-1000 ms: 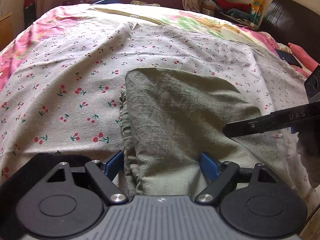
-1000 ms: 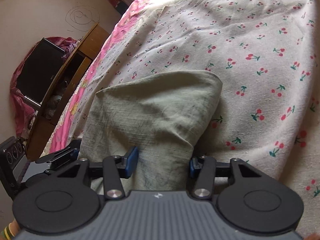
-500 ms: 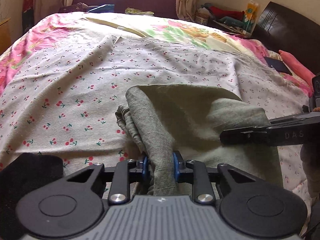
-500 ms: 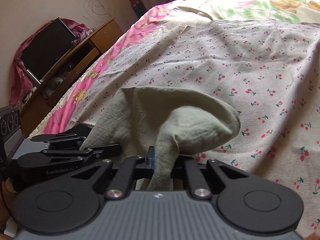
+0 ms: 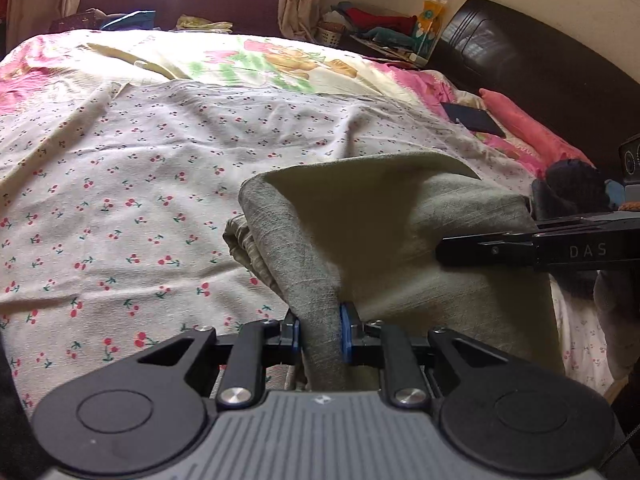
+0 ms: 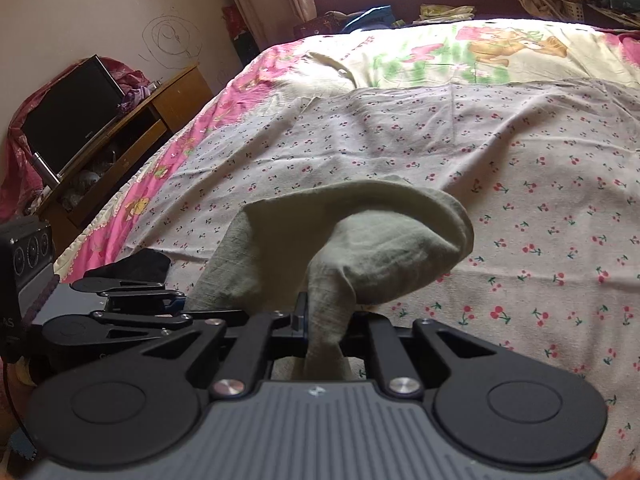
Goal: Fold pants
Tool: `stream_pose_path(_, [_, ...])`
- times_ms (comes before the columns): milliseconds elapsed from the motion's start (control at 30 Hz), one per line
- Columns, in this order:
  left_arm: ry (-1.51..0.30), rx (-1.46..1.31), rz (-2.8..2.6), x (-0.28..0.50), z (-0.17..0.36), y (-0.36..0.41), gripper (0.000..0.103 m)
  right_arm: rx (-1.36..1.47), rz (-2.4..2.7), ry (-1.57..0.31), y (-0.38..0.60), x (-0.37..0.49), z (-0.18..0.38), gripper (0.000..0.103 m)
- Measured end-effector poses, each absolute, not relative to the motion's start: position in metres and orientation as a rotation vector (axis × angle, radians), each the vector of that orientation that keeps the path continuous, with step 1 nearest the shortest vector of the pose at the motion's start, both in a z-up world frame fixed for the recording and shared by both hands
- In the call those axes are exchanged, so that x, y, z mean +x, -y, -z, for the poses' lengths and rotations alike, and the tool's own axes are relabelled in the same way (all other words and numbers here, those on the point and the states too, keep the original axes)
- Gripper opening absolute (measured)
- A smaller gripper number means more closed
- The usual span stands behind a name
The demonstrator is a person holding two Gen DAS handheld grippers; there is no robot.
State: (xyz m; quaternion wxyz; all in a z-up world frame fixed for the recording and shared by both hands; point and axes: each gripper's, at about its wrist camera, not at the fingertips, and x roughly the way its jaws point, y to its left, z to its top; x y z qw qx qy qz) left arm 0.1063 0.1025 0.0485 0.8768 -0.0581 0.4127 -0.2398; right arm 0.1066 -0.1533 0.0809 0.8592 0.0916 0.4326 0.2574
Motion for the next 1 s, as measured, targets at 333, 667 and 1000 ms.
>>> stream_pose_path(333, [-0.861, -0.022, 0.455, 0.115, -0.008, -0.072, 0.036, 0.145, -0.337, -0.979, 0.187, 0.105, -0.036, 0.012])
stream_pose_path(667, [-0.846, 0.024, 0.392, 0.107, -0.006, -0.076, 0.044, 0.089, -0.298, -0.952, 0.192, 0.095, -0.023, 0.027])
stream_pose_path(1000, [-0.791, 0.064, 0.288, 0.087, -0.031, -0.092, 0.044, 0.061, -0.231, -0.914, 0.203, 0.083, -0.035, 0.029])
